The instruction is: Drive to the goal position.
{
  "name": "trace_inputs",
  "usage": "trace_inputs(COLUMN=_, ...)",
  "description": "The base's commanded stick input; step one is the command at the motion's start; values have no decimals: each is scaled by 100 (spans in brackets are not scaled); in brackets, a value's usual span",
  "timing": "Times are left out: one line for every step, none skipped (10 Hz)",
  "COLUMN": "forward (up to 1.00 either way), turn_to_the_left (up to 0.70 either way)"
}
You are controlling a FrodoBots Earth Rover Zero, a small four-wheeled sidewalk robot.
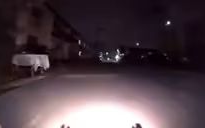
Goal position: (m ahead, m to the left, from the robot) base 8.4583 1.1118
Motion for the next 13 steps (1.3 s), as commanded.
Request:
trace_inputs(forward=100, turn_to_the_left=0)
trace_inputs(forward=100, turn_to_the_left=0)
trace_inputs(forward=100, turn_to_the_left=0)
trace_inputs(forward=100, turn_to_the_left=0)
trace_inputs(forward=100, turn_to_the_left=0)
trace_inputs(forward=100, turn_to_the_left=0)
trace_inputs(forward=100, turn_to_the_left=0)
trace_inputs(forward=100, turn_to_the_left=0)
trace_inputs(forward=100, turn_to_the_left=0)
trace_inputs(forward=100, turn_to_the_left=0)
trace_inputs(forward=100, turn_to_the_left=0)
trace_inputs(forward=100, turn_to_the_left=0)
trace_inputs(forward=100, turn_to_the_left=0)
